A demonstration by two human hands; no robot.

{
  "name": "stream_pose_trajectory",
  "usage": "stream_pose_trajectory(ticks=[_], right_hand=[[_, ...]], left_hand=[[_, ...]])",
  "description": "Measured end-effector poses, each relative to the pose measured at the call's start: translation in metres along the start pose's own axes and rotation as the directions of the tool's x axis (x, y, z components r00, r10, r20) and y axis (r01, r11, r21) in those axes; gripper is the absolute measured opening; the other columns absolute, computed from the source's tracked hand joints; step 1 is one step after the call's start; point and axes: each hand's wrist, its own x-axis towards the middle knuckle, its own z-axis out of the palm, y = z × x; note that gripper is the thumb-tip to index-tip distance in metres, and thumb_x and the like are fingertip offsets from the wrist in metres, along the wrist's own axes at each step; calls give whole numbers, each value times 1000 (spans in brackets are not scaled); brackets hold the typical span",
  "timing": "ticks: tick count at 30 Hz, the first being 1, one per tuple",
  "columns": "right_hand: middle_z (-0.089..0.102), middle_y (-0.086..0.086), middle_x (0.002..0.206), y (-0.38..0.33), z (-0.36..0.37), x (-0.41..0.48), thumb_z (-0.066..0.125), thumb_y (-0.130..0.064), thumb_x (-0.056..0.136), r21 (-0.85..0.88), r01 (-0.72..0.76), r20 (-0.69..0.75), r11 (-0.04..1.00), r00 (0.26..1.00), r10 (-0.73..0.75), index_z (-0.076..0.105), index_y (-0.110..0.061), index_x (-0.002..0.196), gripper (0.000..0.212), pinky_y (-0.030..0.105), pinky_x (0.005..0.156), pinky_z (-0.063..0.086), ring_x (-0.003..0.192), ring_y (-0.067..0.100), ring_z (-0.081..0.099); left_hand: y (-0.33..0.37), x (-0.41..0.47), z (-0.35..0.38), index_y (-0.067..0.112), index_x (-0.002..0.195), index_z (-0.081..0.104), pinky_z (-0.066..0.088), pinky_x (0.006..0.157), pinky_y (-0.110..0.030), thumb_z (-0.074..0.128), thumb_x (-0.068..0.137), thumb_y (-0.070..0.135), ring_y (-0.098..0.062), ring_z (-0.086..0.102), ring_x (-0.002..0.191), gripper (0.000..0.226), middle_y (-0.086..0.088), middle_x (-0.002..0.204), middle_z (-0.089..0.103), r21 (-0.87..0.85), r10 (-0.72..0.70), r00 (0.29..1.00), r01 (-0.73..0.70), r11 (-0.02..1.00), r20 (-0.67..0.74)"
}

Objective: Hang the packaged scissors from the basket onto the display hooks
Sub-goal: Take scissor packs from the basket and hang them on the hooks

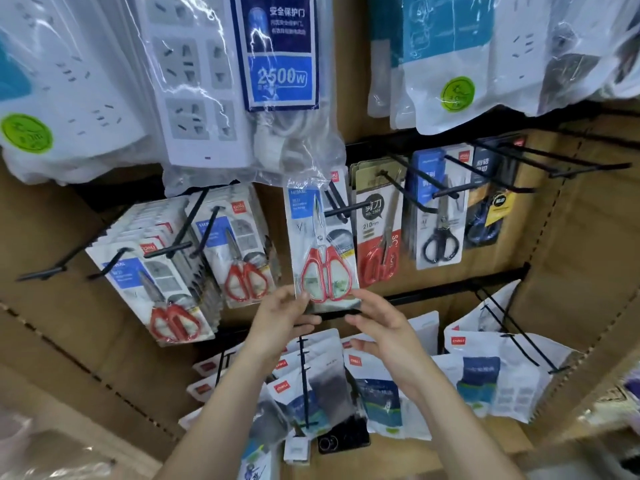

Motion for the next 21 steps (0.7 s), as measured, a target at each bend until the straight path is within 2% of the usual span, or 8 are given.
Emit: stream_pose_trajectory(ticks=[3,5,7,10,14,17,19,21], right_hand=[[55,-11,132,3,-4,6,57,-10,98,-64,2,-18,998,1000,-3,59,-39,125,40,31,90,57,113,5,59],[57,-10,131,6,-7,6,56,-8,99,-97,-3,-37,995,999,0,60,-39,122,39,32,90,57,113,7,59],[61,-8,126,8,-13,1,55,-5,98,-105,-25,-49,994,999,20,62,-38,115,38,32,87,58,111,12,62],[70,-2,114,9,-25,-12,54,-3,98,-98,-41,-66,994,997,35,66,-27,114,31,22,69,57,97,12,70],[76,-1,99,12,-34,-31,51,-1,99,-100,-55,-101,993,994,45,68,-19,110,28,22,72,57,90,12,72],[76,0,98,17,-37,-46,49,-1,99,-129,-54,-140,990,990,36,69,-20,108,29,24,71,55,87,15,73],[76,1,99,21,-41,-56,49,-1,100,-137,-49,-190,989,982,22,69,-20,108,29,24,70,53,87,19,72],[76,1,98,24,-45,-68,49,-4,100,-132,-48,-238,990,971,15,70,-20,108,27,26,72,53,87,21,72]], left_hand=[[-6,9,0,14,104,65,60,79,-35,59,97,20,-21,75,81,11,-5,98,75,51,41,992,-35,998,-121],[-10,19,0,16,103,65,59,78,-33,59,97,20,-20,74,79,9,-6,102,74,51,26,986,-17,999,-163],[-14,30,1,16,108,64,59,78,-31,58,98,20,-18,74,81,13,-6,104,74,11,-12,985,14,1000,-171],[-18,42,6,14,121,59,58,84,-31,54,100,26,-18,72,92,25,-2,109,70,42,-19,984,26,999,-177],[-32,34,3,17,133,53,58,87,-38,56,99,22,-19,70,88,34,9,100,63,164,32,968,10,986,-251],[-46,13,-3,20,114,64,58,84,-44,54,99,17,-16,72,79,19,-3,104,71,306,102,965,-23,952,-243],[-54,-5,-3,26,96,67,58,77,-38,52,99,14,-14,71,75,19,0,97,73,335,124,975,-55,941,-187],[-62,-23,-3,27,89,67,54,70,-33,51,99,11,-10,69,69,25,3,89,73,317,106,986,-60,947,-131]])
